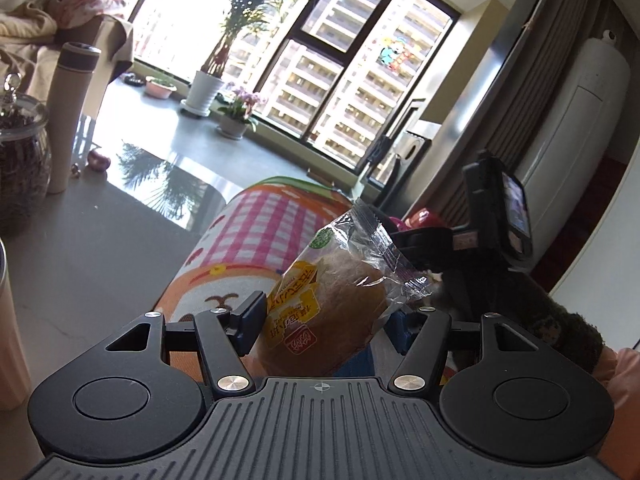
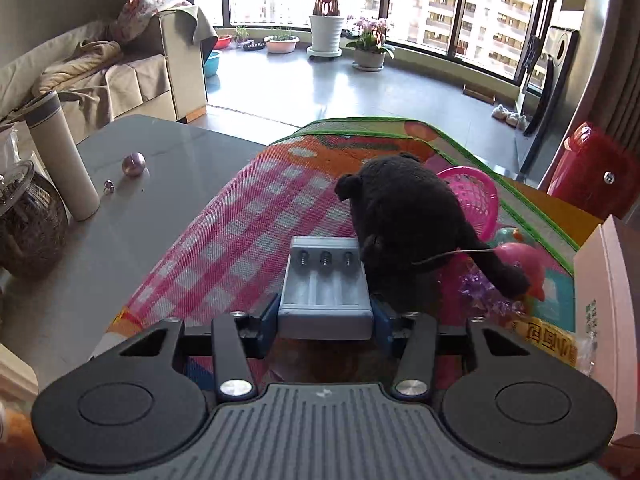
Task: Organize objects
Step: 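Grasp the packaged bread roll with the left gripper while the right gripper grasps the white charger, then carry the bread roll and white charger into the pink box and release both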
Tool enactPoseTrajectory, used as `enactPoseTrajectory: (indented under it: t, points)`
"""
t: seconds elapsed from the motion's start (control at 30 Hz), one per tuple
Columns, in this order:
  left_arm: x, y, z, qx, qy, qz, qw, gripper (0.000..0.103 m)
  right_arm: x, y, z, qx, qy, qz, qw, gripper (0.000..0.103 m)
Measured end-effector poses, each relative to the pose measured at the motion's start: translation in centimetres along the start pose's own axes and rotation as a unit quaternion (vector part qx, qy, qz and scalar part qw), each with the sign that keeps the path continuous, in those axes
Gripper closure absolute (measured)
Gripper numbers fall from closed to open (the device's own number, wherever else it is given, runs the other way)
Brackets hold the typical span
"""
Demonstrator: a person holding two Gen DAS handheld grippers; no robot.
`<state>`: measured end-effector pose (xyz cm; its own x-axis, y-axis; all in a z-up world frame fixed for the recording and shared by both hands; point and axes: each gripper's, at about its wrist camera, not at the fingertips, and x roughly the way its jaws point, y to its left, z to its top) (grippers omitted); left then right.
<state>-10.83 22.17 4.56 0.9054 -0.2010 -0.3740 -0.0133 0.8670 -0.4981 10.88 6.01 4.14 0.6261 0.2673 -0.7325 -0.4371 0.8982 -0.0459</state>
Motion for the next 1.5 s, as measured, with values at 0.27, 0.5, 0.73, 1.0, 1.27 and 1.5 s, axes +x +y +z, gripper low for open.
enactPoseTrajectory:
  t: [0.27, 0.5, 0.73, 1.0, 1.27, 1.5]
  points:
    - [0.0, -0.9, -2.0, -0.005, 0.016, -0.041, 0.999, 0.036, -11.5, -3.6, -8.9, -0.048, -0.015, -0.002, 0.999, 0.056]
    - [1.2, -4.3, -3.1, 0.016, 0.049, -0.071, 0.9961, 0.036, -17.1, -9.2, -17.6, -0.01, 0.005, -0.068, 0.998, 0.056]
    - [3.2, -8.9, -4.8, 0.07, 0.106, -0.086, 0.9882, 0.036, -17.3, -12.7, -20.2, 0.053, -0.003, -0.05, 0.997, 0.043]
    - [3.9, -12.9, -6.4, 0.139, 0.146, -0.071, 0.9769, 0.036, -14.1, -12.9, -19.6, 0.056, -0.013, -0.035, 0.998, 0.051]
    - [6.4, -20.4, -3.5, 0.206, 0.107, -0.128, 0.9641, 0.036, -19.9, -14.8, -21.3, 0.074, -0.079, -0.038, 0.993, 0.056]
    - [15.5, -29.3, 2.1, 0.21, 0.028, -0.162, 0.9637, 0.034, -24.7, -18.0, -21.7, 0.109, -0.138, -0.075, 0.982, 0.056]
